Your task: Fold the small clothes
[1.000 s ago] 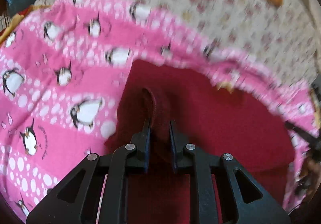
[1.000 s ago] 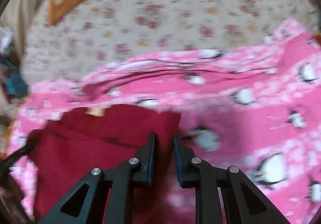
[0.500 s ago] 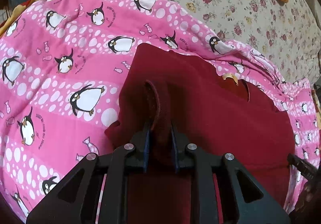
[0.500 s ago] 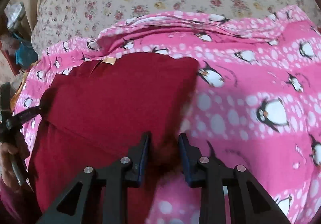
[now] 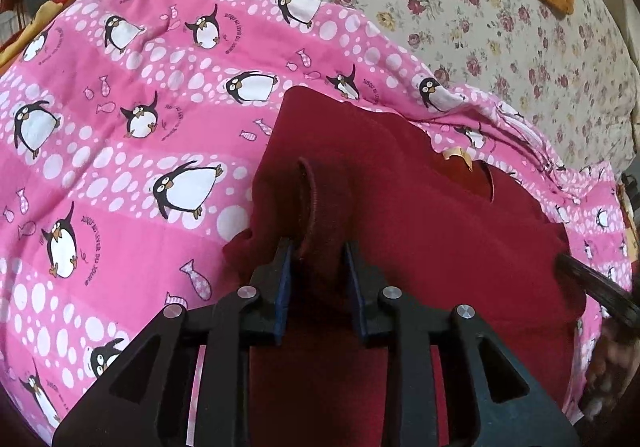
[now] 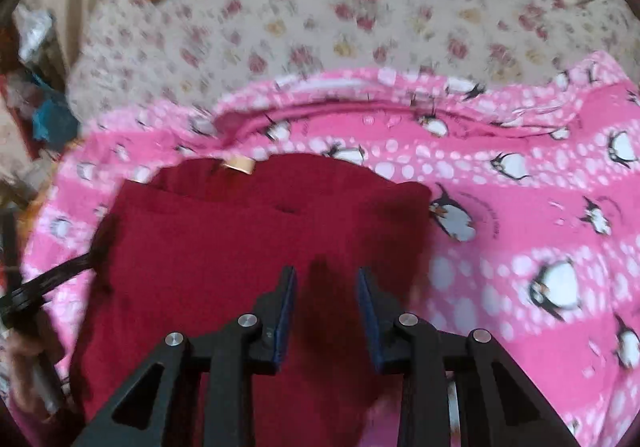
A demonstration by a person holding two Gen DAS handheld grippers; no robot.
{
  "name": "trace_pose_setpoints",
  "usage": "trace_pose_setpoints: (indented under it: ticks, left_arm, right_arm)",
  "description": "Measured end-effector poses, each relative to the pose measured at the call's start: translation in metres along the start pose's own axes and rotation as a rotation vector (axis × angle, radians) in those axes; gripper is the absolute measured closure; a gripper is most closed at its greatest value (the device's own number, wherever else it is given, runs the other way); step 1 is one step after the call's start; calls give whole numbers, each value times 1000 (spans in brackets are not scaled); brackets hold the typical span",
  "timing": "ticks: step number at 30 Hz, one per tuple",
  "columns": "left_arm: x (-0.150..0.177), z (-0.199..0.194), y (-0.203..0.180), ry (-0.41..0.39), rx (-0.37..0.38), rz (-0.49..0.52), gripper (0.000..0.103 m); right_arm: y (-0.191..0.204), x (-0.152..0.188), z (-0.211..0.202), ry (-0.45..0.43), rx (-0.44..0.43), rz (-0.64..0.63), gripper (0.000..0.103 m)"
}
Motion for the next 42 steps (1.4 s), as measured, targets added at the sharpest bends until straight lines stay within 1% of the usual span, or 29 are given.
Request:
trace_pose_setpoints:
  ticks: [2,4,7,8,9,10,11,12,13,14,16,18,20,22,25,26,28,32,34,38,42]
  left_arm:
    - [0,0,0,1,1,6,78]
    - [0,-1,0,-1,4,9,77]
    - [2,-3,1,1,5,10,77]
    - [3,-4,1,1,4,9,74]
    - [4,-6,1,1,6,9,72]
    - [6,-9,0,-1,13,10,65]
    - [7,-10,0,-2,15,12,55]
    - [10,-13,-1,-5,9,17,49]
    - [12,-17,-1,-12,-1,24,38]
    - [14,-21,0,-22,-5,29,36]
    - [19,-27,2,-19,4,36,36]
    - [25,-36,9,-2,16,34,36]
    - [32,-48,20,6,19,20,36]
    - [39,-61,31,14,21,11,36]
    - [49,-81,51,24,26,-32,36]
    - [54,-87,58,33,32,-48,36]
    - [68,-98,66,64,46,-60,36]
    - [93,-117,71,105,55,-32,36]
    - [104,-126,70,127,67,-10,36]
    - [122,-142,67,169,113,12,36]
    - [140,-156,66,190,125,37,36]
  right_arm:
    - [-8,2,22,34,50,-1,74]
    - [-14,0,20,24,41,38,73]
    - [-16,0,0,19,32,52,62]
    - [-17,2,-9,14,22,50,57]
    - [-17,5,-16,11,16,44,57]
    - [-16,8,-26,8,12,32,57]
    - [-16,12,-33,8,10,23,57]
    - [-16,18,-41,16,0,21,56]
    - [-17,25,-49,30,-14,26,56]
    - [-18,33,-56,42,-20,29,56]
    - [-19,47,-65,61,-20,16,53]
    - [-20,58,-68,82,-20,7,46]
    - [-21,66,-74,100,-22,20,46]
    - [-18,76,-85,113,-67,33,46]
    - [-5,96,-106,131,-128,-14,43]
    - [-1,104,-113,140,-144,-29,41]
    - [3,118,-122,151,-182,-37,40]
    - [7,142,-138,162,-246,-19,39]
    - [5,154,-146,172,-282,16,39]
    - [8,173,-156,207,-354,50,39]
    - [22,193,-161,259,-422,25,38]
Point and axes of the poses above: each gripper's, at about its wrist camera, not at the fingertips, and z roughly the way its jaws point, y to its left, x to its underside, the point moved 1 cm from there along z, roughly the way its jaws point, and after that the axes turned 15 degrees about -y, right-handed, at the moved point
